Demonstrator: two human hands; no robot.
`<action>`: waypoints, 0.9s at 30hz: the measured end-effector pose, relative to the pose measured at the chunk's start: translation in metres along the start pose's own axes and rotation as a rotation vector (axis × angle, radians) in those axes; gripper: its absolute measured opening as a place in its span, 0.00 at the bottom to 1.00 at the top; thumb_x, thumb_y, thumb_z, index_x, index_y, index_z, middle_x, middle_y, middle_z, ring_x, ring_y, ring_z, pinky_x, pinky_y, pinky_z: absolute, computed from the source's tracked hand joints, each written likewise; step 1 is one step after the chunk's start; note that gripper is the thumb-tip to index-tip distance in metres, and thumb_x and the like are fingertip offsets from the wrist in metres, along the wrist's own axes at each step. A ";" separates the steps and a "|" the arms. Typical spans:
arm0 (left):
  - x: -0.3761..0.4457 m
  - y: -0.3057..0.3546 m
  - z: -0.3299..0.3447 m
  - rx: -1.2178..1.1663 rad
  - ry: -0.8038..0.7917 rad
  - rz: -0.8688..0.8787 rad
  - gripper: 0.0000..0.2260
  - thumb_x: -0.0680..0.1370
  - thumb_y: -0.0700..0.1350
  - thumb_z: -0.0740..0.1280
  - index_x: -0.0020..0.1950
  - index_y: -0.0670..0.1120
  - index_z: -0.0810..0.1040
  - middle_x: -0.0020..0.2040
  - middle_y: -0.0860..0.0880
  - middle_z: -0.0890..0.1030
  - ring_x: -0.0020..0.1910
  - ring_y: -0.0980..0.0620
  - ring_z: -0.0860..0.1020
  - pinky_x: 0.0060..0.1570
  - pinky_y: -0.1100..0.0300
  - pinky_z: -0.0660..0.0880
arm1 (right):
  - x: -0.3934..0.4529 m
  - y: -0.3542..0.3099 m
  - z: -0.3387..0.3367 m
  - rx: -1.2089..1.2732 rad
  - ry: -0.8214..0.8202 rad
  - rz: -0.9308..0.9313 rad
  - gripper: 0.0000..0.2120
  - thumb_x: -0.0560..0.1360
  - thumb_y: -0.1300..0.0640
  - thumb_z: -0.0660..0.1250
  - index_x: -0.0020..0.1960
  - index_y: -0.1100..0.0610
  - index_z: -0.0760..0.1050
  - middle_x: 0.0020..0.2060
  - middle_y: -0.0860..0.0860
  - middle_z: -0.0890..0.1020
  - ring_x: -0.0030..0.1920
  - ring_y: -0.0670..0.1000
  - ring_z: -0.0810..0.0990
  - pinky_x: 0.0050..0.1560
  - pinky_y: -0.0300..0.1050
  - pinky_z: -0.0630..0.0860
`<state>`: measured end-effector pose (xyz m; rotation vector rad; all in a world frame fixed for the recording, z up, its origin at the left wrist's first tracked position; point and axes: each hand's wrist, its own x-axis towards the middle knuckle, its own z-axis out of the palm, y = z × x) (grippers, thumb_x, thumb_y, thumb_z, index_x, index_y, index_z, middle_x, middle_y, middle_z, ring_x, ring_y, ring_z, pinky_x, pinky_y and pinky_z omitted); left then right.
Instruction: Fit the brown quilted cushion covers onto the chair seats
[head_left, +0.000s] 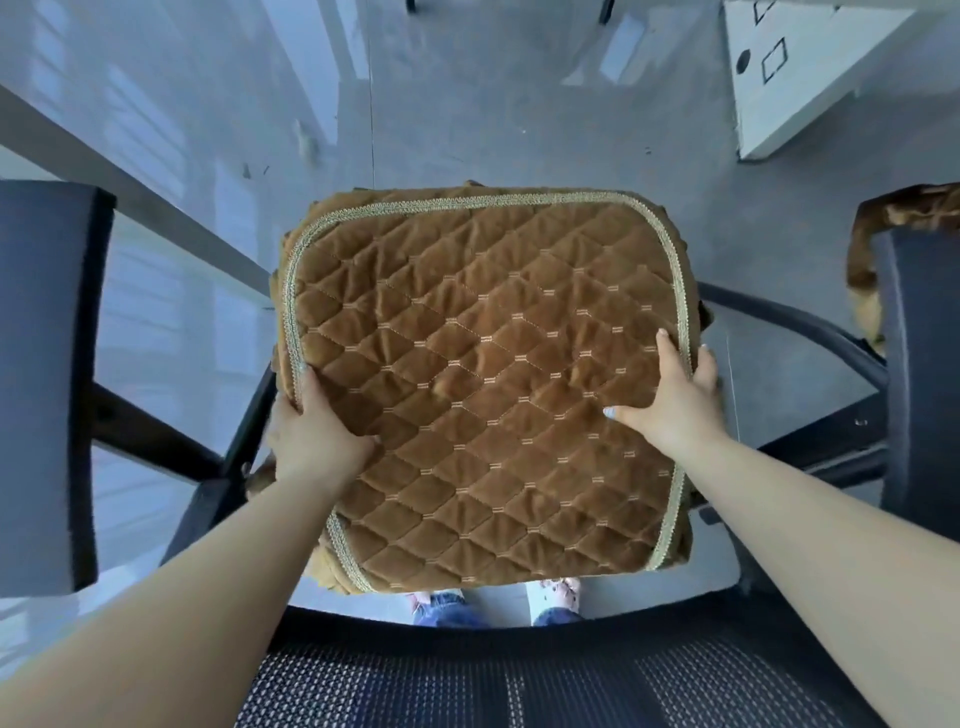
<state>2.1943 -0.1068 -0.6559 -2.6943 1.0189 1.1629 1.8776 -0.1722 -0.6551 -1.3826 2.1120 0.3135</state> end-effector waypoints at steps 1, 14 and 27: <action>0.001 0.000 -0.001 -0.002 0.019 0.006 0.48 0.70 0.47 0.75 0.79 0.54 0.45 0.79 0.42 0.51 0.75 0.36 0.57 0.67 0.40 0.63 | -0.002 0.001 0.002 -0.005 0.004 0.001 0.51 0.67 0.43 0.74 0.77 0.43 0.42 0.77 0.56 0.42 0.76 0.62 0.52 0.69 0.58 0.63; 0.010 -0.007 -0.005 0.018 0.042 0.049 0.47 0.71 0.46 0.74 0.79 0.55 0.45 0.79 0.40 0.50 0.75 0.32 0.54 0.68 0.36 0.61 | -0.016 0.001 0.024 0.033 0.005 0.034 0.50 0.69 0.43 0.73 0.77 0.43 0.41 0.77 0.56 0.42 0.75 0.62 0.51 0.68 0.61 0.65; -0.050 0.050 -0.037 -0.411 -0.018 0.253 0.26 0.74 0.47 0.71 0.71 0.52 0.70 0.63 0.54 0.76 0.42 0.62 0.76 0.34 0.65 0.72 | -0.046 -0.083 -0.054 0.207 -0.081 -0.435 0.30 0.72 0.48 0.71 0.71 0.49 0.66 0.66 0.51 0.74 0.65 0.52 0.73 0.64 0.51 0.72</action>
